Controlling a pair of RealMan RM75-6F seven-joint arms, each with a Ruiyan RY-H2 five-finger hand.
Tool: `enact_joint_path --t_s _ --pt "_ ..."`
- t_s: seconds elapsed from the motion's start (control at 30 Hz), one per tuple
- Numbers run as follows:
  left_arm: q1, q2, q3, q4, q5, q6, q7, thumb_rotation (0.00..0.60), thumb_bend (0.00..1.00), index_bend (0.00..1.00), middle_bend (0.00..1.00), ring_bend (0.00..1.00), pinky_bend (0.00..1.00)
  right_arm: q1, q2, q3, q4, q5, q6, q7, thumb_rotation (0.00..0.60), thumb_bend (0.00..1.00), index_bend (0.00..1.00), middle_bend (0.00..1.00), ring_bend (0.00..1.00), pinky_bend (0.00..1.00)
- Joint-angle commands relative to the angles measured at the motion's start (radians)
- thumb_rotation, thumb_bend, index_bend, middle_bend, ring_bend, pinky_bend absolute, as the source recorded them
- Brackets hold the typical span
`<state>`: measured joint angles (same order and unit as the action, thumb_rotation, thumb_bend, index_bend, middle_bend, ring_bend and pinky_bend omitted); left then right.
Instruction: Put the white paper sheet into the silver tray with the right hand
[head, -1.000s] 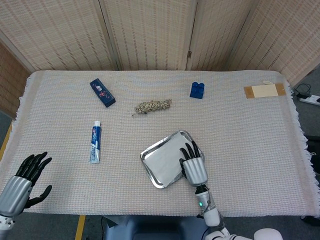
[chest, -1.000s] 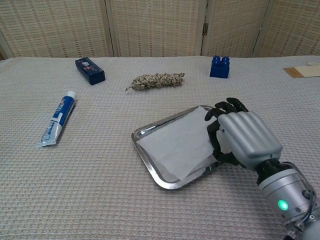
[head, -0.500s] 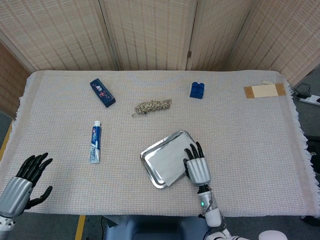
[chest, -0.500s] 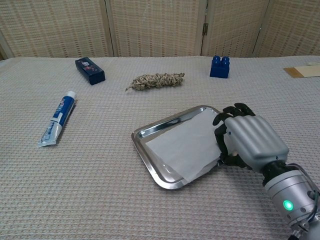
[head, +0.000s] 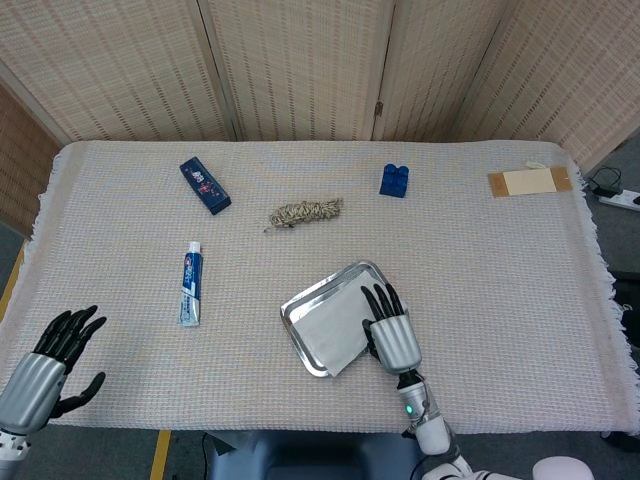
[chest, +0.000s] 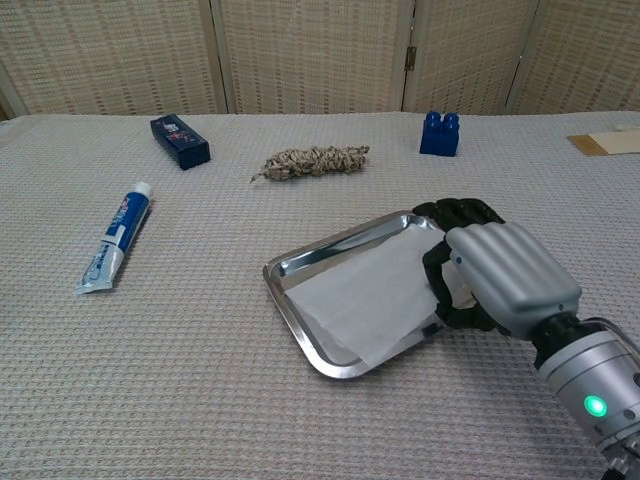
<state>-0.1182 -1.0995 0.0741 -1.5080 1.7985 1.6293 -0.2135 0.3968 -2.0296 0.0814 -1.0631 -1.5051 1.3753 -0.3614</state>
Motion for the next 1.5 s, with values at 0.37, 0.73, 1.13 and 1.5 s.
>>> enact_joint_path --t_s 0.37,0.73,1.13,1.5 --pt "0.004 -0.001 0.003 -0.003 0.009 0.011 0.011 0.6 0.44 0.05 0.0 0.0 0.0 0.027 0.102 0.047 -0.212 0.097 -0.115 -0.224 0.6 0.41 0.01 0.0 0.0 0.0" --pt "0.006 -0.001 0.005 -0.004 0.018 0.02 0.014 0.6 0.44 0.05 0.0 0.0 0.0 0.029 0.157 0.045 -0.299 0.122 -0.137 -0.238 0.6 0.38 0.0 0.0 0.0 0.0" --pt "0.006 -0.005 -0.004 -0.004 0.001 0.019 0.012 0.6 0.44 0.05 0.0 0.0 0.0 0.128 0.245 0.146 -0.541 0.429 -0.274 -0.595 0.6 0.35 0.0 0.0 0.0 0.0" --pt "0.008 -0.009 -0.003 -0.001 0.01 0.03 0.006 0.6 0.44 0.0 0.0 0.0 0.0 0.193 0.31 0.155 -0.66 0.653 -0.248 -0.734 0.6 0.35 0.0 0.0 0.0 0.0"
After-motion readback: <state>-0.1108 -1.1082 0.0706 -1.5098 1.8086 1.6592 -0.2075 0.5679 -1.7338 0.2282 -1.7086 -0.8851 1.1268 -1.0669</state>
